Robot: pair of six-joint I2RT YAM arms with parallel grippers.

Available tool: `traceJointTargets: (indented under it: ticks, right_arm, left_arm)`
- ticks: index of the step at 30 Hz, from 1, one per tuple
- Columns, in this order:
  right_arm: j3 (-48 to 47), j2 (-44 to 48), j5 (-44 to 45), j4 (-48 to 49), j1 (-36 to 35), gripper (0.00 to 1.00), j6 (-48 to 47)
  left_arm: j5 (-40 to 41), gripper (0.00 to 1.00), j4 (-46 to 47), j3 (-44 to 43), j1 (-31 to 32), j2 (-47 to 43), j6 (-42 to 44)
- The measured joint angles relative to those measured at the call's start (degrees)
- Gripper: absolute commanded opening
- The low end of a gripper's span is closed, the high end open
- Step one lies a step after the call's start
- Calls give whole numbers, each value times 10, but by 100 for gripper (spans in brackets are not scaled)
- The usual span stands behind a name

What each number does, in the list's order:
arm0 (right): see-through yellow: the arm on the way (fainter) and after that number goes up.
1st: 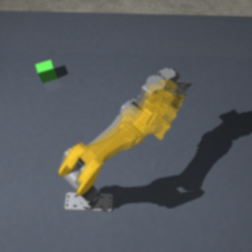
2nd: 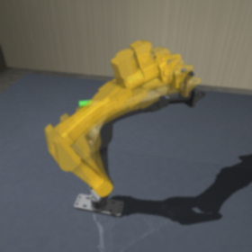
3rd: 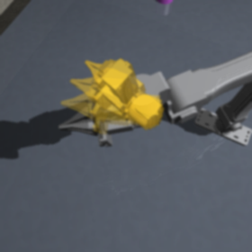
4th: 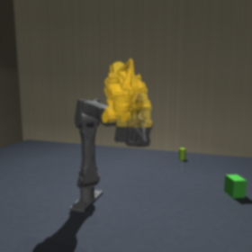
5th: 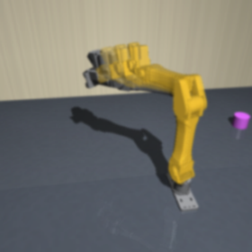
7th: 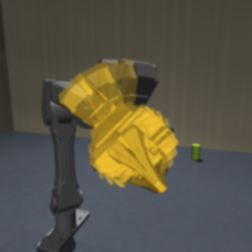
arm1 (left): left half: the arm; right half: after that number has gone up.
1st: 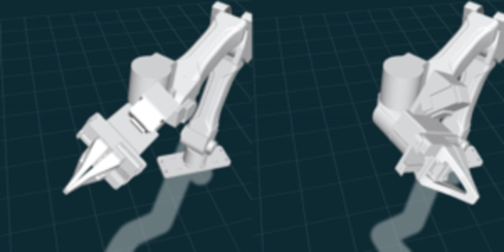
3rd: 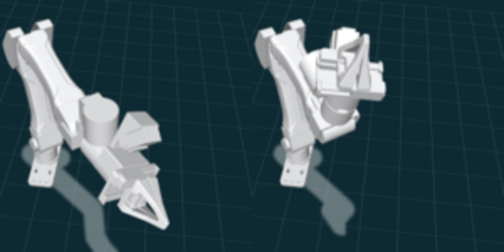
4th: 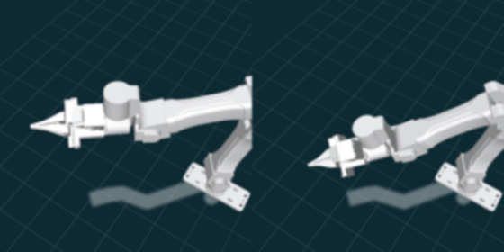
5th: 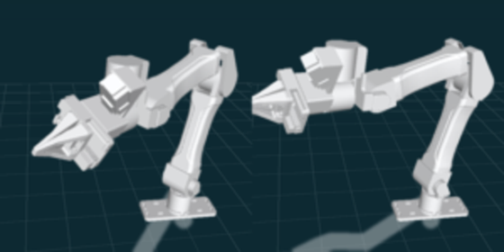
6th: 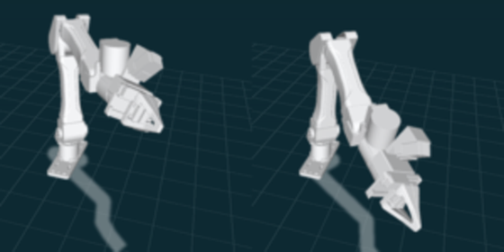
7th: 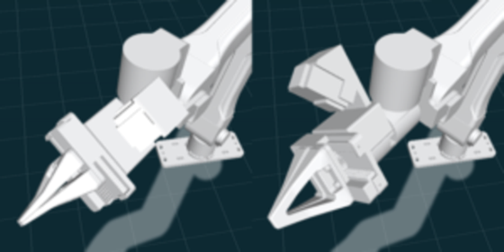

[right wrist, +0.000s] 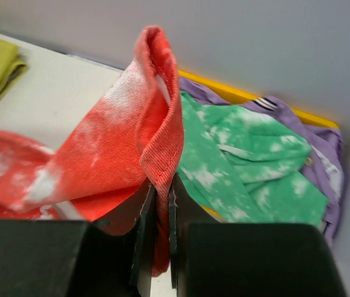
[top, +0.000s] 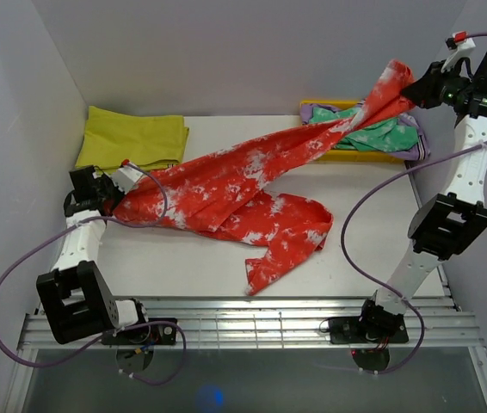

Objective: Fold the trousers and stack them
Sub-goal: Flatten the trousers out

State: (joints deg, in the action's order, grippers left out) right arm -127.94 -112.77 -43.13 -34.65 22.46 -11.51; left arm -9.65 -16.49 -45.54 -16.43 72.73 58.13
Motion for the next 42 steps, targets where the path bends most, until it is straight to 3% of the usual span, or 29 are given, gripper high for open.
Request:
traceJointTargets:
  ticks: [2,6,11,17,18,20,21,26,29,32,33,35,36,39,42]
  right_arm:
    - [14,13,-40,7,-5,8,12]
    - [175,151,-116,23,33,8,-60]
    - [336,349,-155,-86,86,8,-351]
    - [487,503,-125,-282,92,8,-694]
    - [516,521,-111,-304,94,14,-727]
    - [584,559,-81,-334,94,47,-782]
    - [622,578,-63,-351,92,71,-805]
    - [737,631,-18,-393,84,94,-877]
    - [732,632,-29,-370,83,98,-836]
    - [681,586,-39,-275,80,89,-680]
    - [645,553,-43,-267,78,81,-639]
    - [554,464,-64,-256,70,74,-573]
    - [496,403,-75,-254,59,64,-539]
    - [390,239,-91,-260,11,58,-448]
    - [411,148,-88,-216,-32,54,-338]
  left_arm:
    - [-11,0,-21,-42,-5,13,-30]
    - [-38,0,-55,-71,-14,6,-57]
    - [-62,0,-81,-42,-41,-33,-40]
    - [-67,0,-75,51,-76,-105,4]
    - [-67,0,-74,61,-79,-109,10]
    - [-67,0,-68,77,-83,-113,19]
    - [-67,0,-65,82,-85,-113,24]
    - [-67,0,-42,95,-86,-113,36]
    - [-69,0,-23,102,-86,-113,39]
    - [-70,0,8,122,-86,-116,41]
    - [-71,0,19,131,-86,-120,43]
    - [-75,0,32,146,-87,-131,49]
    - [-79,0,38,154,-87,-141,52]
    - [-104,0,59,184,-88,-195,67]
    - [-130,0,64,197,-89,-243,81]
